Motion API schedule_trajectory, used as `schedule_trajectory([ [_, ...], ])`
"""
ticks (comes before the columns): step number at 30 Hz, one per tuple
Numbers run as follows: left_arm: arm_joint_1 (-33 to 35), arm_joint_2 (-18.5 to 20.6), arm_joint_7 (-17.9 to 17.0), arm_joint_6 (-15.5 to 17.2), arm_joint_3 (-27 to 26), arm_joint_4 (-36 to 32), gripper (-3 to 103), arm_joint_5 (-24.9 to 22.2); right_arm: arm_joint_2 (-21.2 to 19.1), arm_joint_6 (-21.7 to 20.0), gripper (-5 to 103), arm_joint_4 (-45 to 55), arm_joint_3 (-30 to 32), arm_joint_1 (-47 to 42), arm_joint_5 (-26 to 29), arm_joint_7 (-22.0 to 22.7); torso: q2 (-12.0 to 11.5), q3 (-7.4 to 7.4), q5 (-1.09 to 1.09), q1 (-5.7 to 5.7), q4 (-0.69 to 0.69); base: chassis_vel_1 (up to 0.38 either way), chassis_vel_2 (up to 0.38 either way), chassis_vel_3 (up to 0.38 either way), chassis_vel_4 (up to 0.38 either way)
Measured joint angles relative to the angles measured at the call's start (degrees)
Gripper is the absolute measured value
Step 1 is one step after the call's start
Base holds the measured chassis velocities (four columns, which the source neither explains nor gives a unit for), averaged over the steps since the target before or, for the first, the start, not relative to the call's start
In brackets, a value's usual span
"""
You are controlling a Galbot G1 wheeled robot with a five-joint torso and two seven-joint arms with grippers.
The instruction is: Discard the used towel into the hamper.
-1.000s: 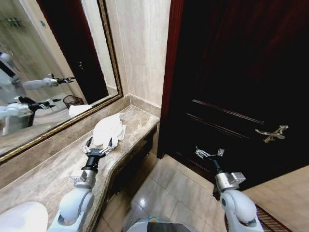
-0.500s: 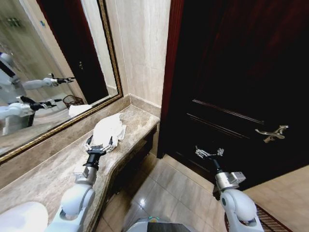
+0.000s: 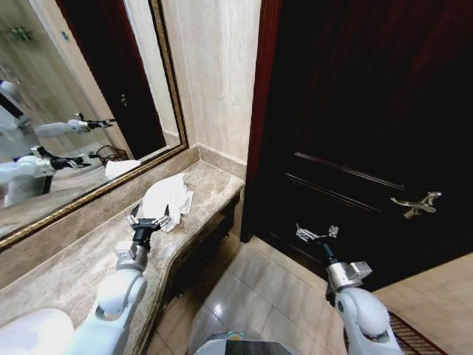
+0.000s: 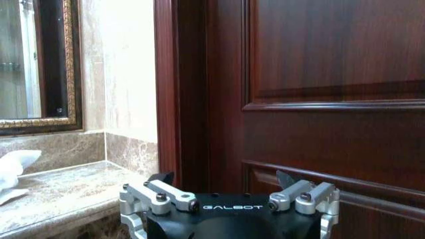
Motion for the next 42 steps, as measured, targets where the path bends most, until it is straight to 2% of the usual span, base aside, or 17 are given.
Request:
schedule_trajectory([
  [5,-1.95,0.48,-2.13,2.2,0.42,0.6,100,-1.55,-0.08,0.0,100,-0.07,-0.06,0.17,0.0,0.0,0.0,0.0,0.0,0.0,-0.01,0.0,0.0,0.0,0.0],
  [9,-3.57,0.41,-6.05,6.67,0.95,0.44,100,-3.76,-0.51,-0.19,100,-0.52,-0.47,0.84,-0.01,0.0,0.0,0.0,0.0,0.0,0.01,0.0,0.0,0.0,0.0],
  [10,-3.57,0.41,-6.05,6.67,0.95,0.44,100,-3.76,-0.51,-0.19,100,-0.52,-0.47,0.84,-0.01,0.0,0.0,0.0,0.0,0.0,0.01,0.0,0.0,0.0,0.0],
  [11,-4.34,0.46,-7.06,9.33,1.2,0.1,100,-4.65,-0.66,-0.19,100,-0.65,-0.46,0.88,-0.02,0.0,0.0,0.0,0.0,0.0,0.0,0.0,0.0,0.0,0.0],
  [17,-6.25,1.65,-7.37,14.73,1.28,0.35,100,-7.29,-0.9,-0.33,100,-1.13,-0.49,1.07,-0.09,-0.08,0.0,0.0,0.01,0.0,0.0,0.0,0.0,0.0,0.0],
  [24,-8.36,2.8,-9.63,18.53,1.51,1.3,100,-10.97,-0.65,-0.4,100,-1.39,-0.85,1.32,-0.77,-0.13,0.0,0.0,0.0,0.0,0.0,0.0,0.0,0.0,0.0],
  [42,-15.92,5.54,-10.0,18.03,5.64,8.15,100,-13.16,0.22,-1.23,100,-1.92,-0.93,2.11,-2.68,0.05,0.0,0.0,0.0,0.0,0.0,0.0,0.0,0.0,0.0],
])
